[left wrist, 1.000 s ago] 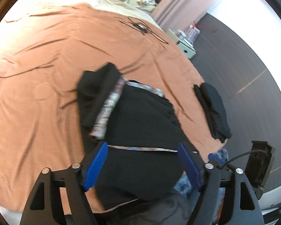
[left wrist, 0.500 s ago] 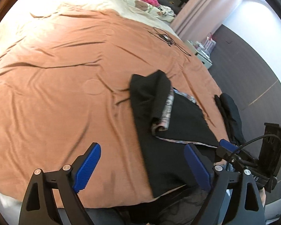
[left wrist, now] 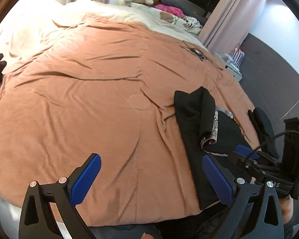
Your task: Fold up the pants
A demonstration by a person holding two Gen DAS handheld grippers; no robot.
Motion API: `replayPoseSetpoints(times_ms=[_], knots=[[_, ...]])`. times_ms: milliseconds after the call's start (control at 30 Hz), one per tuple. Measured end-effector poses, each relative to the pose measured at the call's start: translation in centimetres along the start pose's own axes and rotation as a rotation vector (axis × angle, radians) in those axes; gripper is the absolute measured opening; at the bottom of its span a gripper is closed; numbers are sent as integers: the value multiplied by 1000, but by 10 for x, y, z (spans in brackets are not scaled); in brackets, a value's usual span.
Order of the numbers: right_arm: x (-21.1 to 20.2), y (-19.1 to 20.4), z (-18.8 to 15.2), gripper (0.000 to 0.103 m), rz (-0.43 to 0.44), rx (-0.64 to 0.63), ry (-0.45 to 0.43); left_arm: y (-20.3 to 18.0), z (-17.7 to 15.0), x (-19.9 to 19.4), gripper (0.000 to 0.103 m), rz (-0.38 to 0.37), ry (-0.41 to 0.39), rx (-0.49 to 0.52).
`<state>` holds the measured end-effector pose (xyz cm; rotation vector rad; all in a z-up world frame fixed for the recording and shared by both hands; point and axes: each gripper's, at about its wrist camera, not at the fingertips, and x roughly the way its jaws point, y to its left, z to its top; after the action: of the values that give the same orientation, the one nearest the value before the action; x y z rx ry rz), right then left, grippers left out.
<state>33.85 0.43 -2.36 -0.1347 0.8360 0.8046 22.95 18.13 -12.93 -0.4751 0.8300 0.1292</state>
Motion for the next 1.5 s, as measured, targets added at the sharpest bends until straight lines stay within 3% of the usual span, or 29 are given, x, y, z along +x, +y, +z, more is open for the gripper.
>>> replayPoseSetpoints(times_ms=[233,333,400,500,600,1033,1500], knots=[[35,10,13,56,-11,2,38,1,-5,-4,102,60,-22,75],[47,12,15,37,-30,6,58,-2,-8,-7,102,88,-21,124],[52,11,16,17,-31,13,64,-6,-10,-6,102,127,-20,162],[45,6,19,6,-31,12,44,-8,-13,-5,102,152,-22,184],[32,2,22,2,-45,-10,20,-9,-12,-4,102,119,-22,169],[-29,-51,59,2,-95,-2,-83,-40,-13,10,102,139,-35,210],[-21,-124,103,2,-110,49,-87,-53,-7,26,102,153,-8,191]])
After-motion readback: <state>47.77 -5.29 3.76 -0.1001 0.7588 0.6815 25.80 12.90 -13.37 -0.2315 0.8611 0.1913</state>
